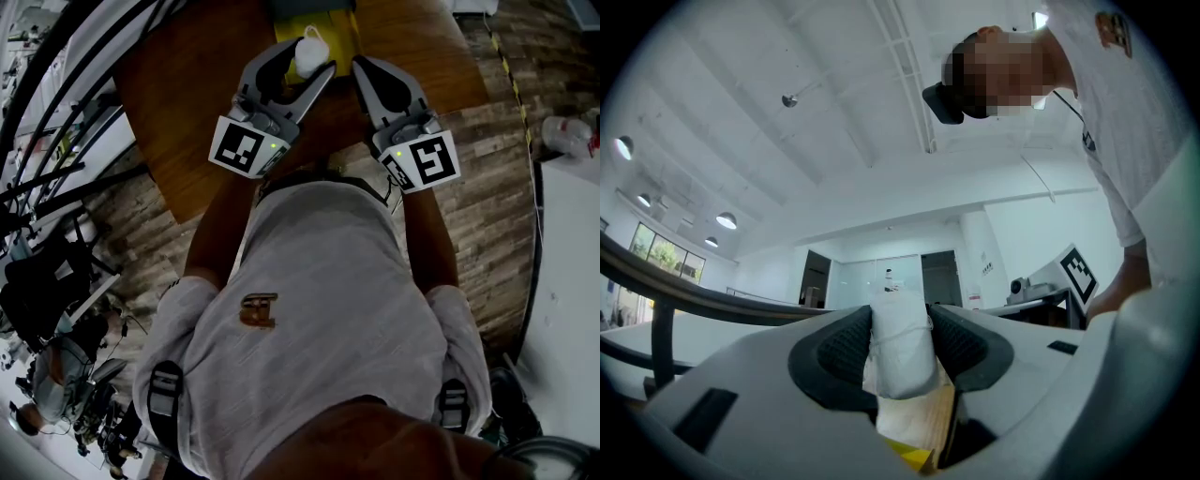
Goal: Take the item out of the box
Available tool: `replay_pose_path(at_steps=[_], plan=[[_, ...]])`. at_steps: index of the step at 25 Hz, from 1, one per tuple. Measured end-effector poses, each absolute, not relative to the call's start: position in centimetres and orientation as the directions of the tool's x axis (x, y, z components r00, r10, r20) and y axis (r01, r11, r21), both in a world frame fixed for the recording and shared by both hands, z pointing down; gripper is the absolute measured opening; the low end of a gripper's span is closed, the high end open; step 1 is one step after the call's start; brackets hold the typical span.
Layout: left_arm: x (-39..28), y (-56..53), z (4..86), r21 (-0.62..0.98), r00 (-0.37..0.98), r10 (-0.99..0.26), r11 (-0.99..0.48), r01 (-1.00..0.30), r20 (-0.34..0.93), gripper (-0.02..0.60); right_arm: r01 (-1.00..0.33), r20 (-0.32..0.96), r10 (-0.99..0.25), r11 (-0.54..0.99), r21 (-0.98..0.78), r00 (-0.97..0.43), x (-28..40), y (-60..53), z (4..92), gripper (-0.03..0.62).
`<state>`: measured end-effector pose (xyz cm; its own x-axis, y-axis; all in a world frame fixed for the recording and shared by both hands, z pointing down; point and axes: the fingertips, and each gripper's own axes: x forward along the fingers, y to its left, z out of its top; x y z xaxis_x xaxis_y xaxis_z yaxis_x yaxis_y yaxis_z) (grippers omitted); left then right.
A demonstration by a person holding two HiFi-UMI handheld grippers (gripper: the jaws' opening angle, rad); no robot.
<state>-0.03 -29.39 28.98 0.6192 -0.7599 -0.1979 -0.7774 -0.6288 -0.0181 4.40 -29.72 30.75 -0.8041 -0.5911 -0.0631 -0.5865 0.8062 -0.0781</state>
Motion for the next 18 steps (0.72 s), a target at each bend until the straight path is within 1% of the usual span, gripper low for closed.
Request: replay_pose_path(at_steps=[15, 18], plan=[[0.44, -29.42, 29.02, -0.018, 0.643, -0.739, -0.654, -0.757, -0.203, 0.213, -0.601, -0.055, -0.604, 0.797, -0.059, -0.795, 4.42, -29.39, 30.92, 0.031], [0.4, -29.3, 28.66, -0.021, 0.646, -0.731, -0.658, -0.753, -0.22, 0.213, -0.605, -0.054, -0.608, 0.794, -0.059, -0.792, 4.37, -29.23, 30.85, 0.031]])
